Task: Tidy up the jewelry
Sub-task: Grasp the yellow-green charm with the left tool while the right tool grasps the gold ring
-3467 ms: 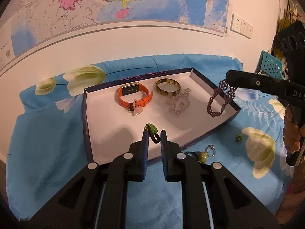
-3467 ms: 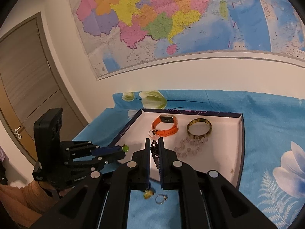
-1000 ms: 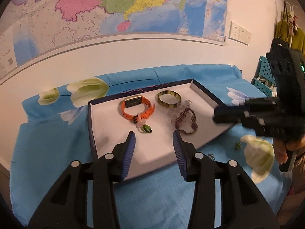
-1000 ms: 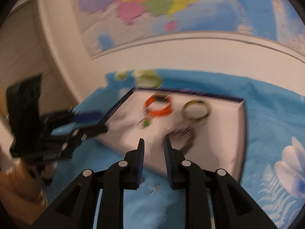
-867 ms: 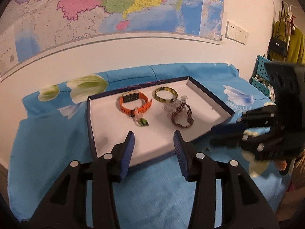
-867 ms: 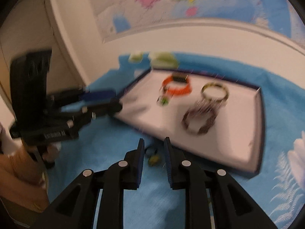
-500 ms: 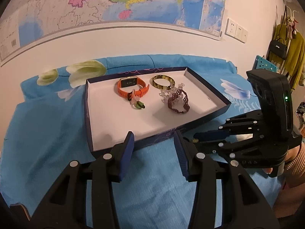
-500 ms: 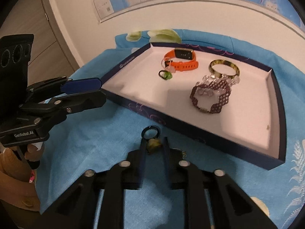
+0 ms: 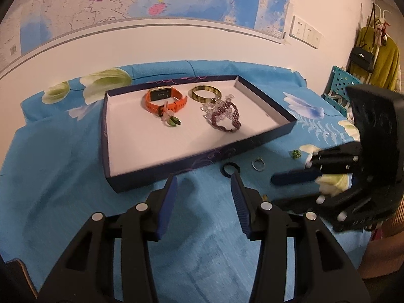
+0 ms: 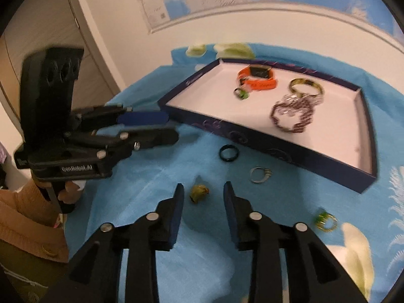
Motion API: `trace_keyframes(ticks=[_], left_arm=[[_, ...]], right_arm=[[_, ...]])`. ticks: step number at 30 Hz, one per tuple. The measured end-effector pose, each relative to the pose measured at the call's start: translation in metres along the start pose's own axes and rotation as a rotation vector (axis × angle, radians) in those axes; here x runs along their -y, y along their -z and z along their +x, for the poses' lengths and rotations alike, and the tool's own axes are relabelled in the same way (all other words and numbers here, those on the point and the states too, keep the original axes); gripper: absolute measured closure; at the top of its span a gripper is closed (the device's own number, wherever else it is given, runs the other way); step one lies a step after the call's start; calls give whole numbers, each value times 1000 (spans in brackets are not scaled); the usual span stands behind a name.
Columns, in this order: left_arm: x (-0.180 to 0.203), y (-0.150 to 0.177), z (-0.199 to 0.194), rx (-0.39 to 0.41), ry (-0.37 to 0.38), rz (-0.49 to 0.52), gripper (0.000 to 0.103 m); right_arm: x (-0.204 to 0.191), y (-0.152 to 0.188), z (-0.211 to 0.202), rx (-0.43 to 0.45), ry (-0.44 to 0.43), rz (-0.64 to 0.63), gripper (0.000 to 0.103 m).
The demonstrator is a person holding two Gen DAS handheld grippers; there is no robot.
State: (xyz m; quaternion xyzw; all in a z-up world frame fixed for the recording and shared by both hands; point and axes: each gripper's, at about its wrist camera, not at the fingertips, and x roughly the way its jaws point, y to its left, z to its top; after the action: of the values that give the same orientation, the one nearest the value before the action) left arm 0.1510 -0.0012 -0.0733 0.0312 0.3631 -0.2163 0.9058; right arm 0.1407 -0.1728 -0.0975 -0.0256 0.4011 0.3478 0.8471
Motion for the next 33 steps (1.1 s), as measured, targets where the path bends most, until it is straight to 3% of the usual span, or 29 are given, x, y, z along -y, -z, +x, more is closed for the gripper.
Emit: trace_keyframes(ticks=[7,12,26,33], left_arm=[[17,13,3,-26,34,50,59],[31,16,6,-38,68,77,56],[47,18,20,-105,100,103,56],[52,16,33,-146,98,99,62]], right_arm=[[41,16,-49,101,136,136,73],[67,30,-62,90,238,214,72],[74,22,-34,36,298,185,71],[72,17,-29,19,316,155,71]])
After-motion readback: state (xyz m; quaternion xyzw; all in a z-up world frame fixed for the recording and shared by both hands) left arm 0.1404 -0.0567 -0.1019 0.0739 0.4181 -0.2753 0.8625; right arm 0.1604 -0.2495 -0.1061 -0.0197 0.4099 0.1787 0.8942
